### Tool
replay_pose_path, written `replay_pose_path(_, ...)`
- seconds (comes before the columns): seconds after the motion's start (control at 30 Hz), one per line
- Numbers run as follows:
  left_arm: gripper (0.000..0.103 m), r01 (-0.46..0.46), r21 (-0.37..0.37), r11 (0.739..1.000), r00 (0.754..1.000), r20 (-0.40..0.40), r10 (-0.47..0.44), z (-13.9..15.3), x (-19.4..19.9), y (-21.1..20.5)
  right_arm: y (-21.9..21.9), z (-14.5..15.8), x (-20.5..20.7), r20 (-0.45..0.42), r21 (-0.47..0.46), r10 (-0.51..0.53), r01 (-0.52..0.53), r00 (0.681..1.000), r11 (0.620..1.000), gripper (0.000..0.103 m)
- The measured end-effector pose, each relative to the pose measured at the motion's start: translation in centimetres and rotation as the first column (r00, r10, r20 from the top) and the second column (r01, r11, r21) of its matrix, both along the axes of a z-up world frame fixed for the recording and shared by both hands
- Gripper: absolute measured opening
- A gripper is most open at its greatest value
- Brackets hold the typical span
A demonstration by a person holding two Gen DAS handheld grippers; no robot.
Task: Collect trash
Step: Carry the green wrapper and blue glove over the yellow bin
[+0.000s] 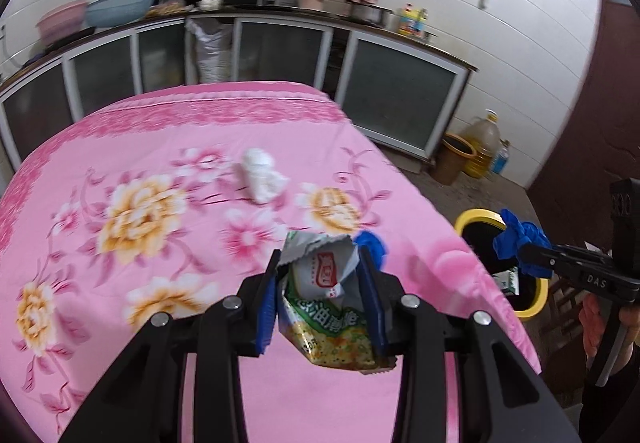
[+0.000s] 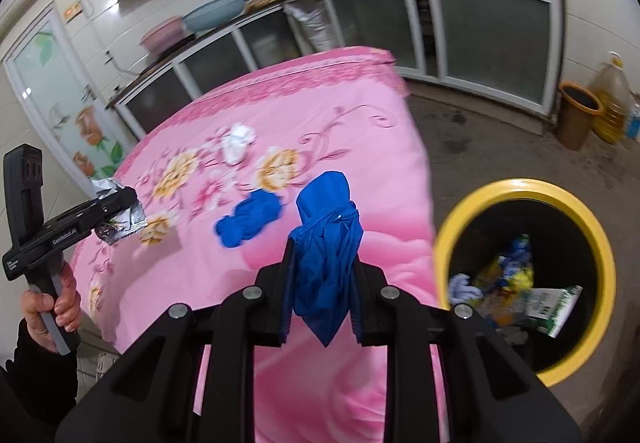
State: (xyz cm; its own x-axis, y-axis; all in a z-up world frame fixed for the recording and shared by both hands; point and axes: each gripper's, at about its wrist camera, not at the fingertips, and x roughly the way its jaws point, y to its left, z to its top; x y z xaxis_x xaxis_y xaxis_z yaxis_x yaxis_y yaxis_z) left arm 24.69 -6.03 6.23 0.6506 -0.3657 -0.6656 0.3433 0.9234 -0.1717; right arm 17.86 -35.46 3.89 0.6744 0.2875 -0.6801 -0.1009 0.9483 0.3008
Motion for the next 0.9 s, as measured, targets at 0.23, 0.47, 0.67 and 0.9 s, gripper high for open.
replay_pose_path(0.23, 0.034, 0.113, 0.007, 0.994, 0.994, 0.010, -0.113, 0.8, 0.2, -6.1, -4.9, 0.0, -1.6, 0.006, -0.009, -0.102, 0.102, 0.995, 0.995, 0.022)
replay_pose_path(0.47, 0.034, 0.225, 0.025, 0.974, 0.974, 0.017, -0.226, 1.1, 0.0, -12.5, -9.1, -0.6, -3.0, 0.002, -0.033, -0.203, 0.203, 0.979, 0.979, 0.022)
replay_pose_path(0.67, 0.034, 0.309, 0.030, 0.951, 0.951, 0.013, -0.309, 0.8, 0.0, -17.5, -12.0, -1.4, -3.8, -0.010, -0.043, -0.267, 0.266, 0.964, 0.963, 0.022)
replay_pose_path(0.9, 0.034, 0.385, 0.027, 0.922, 0.923, -0.005, -0.385, -0.1, 0.4, -22.8, -14.6, -2.9, -4.0, -0.037, -0.038, -0.321, 0.320, 0.946, 0.947, 0.022)
